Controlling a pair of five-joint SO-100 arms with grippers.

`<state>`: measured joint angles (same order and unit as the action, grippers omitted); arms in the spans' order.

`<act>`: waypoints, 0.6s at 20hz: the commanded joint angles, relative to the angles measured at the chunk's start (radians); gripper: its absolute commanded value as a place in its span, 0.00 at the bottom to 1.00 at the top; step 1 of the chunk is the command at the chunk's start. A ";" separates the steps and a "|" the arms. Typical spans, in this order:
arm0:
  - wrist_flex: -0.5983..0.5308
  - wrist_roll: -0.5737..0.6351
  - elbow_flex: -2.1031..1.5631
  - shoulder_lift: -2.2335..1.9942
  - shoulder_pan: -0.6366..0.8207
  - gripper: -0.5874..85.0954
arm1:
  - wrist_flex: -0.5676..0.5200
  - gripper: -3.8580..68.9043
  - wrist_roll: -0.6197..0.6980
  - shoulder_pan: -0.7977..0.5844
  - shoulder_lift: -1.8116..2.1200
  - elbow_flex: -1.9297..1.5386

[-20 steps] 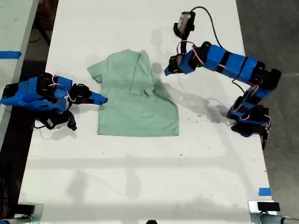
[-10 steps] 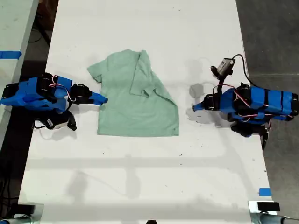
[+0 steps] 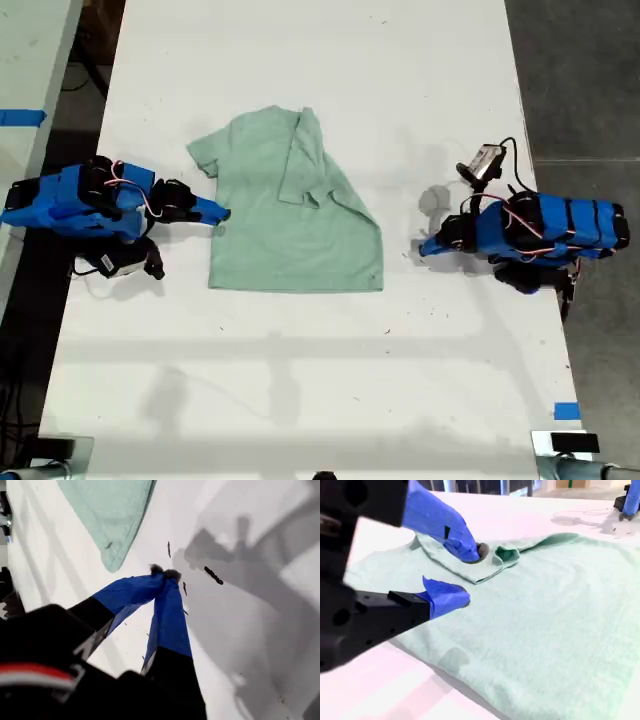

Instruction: Fold t shirt

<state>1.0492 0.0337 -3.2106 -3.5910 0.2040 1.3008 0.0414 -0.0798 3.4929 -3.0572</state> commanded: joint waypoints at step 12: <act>0.002 0.003 -0.003 -0.011 0.018 0.13 | 0.044 0.19 0.060 0.106 0.015 -0.043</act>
<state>1.0492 0.0337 -3.2106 -3.5910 0.2040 1.3346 -0.0414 0.0353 3.4944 -3.0588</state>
